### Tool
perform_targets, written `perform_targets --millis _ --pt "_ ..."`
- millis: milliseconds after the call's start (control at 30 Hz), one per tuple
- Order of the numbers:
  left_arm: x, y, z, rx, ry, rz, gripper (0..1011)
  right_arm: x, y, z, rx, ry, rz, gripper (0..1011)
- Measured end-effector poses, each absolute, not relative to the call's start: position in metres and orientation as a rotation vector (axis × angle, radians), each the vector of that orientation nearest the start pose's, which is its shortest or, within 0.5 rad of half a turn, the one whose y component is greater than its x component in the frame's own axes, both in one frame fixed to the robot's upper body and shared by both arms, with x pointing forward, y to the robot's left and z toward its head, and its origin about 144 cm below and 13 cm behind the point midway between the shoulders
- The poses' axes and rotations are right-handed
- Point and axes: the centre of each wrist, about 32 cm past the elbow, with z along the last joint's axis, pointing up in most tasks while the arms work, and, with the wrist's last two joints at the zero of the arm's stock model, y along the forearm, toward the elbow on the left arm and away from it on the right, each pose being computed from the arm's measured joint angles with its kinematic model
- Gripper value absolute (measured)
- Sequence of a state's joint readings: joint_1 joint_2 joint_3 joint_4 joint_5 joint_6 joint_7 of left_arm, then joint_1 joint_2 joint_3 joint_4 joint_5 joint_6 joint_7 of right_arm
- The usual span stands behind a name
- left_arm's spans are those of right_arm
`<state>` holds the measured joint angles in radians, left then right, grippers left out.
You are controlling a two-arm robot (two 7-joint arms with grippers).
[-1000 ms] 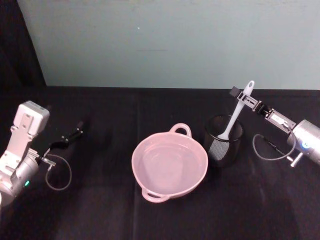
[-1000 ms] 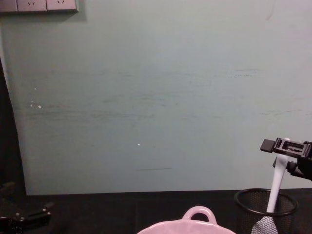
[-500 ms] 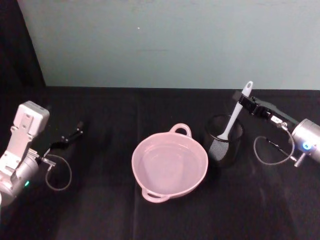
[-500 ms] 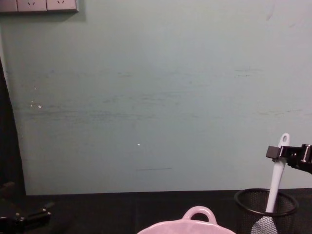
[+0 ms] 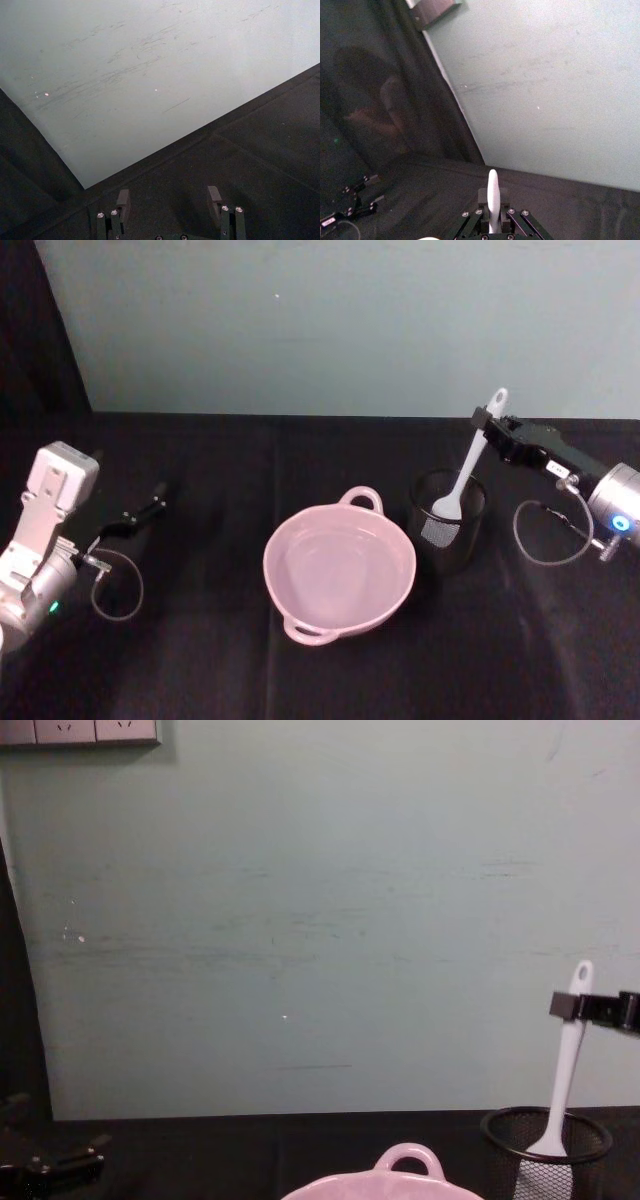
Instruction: Use the one hand to pick up the spoon and stir the clear water in the bowl.
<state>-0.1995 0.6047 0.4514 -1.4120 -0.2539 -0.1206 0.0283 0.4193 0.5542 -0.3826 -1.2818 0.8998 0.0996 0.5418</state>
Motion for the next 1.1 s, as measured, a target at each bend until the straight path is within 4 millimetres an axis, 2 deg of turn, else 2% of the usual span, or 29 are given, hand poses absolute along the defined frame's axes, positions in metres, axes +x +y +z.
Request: perform_targets --millis 200,267,300,433,467,533,767,867,1100 --pt "0.489 0.310 1.140 0.304 -0.285 1.248 1005 0.549 -0.327 1.219 0.116 0.156 -0.835 117" --pt "0.489 0.310 1.140 0.304 -0.285 1.248 1005 0.545 -0.322 1.234 0.105 0.100 -0.813 116" --pt "0.489 0.310 1.140 0.304 -0.285 1.248 1005 0.545 -0.322 1.234 0.105 0.100 -0.813 117" --pt "0.489 0.310 1.140 0.304 -0.285 1.248 1005 0.540 -0.315 1.259 0.083 0.013 -0.779 116" --pt "0.489 0.310 1.140 0.304 -0.285 1.248 1005 0.540 -0.315 1.259 0.083 0.013 -0.779 117" --pt "0.489 0.310 1.140 0.304 -0.285 1.248 1005 0.537 -0.311 1.276 0.059 -0.042 -0.755 116" --pt "0.489 0.310 1.140 0.304 -0.285 1.248 1005 0.533 -0.306 1.305 0.026 -0.112 -0.719 117" --pt "0.489 0.310 1.140 0.304 -0.285 1.248 1005 0.531 -0.305 1.311 0.018 -0.119 -0.712 116" --pt "0.489 0.310 1.140 0.305 -0.285 1.248 1005 0.532 -0.306 1.310 0.018 -0.117 -0.715 116"
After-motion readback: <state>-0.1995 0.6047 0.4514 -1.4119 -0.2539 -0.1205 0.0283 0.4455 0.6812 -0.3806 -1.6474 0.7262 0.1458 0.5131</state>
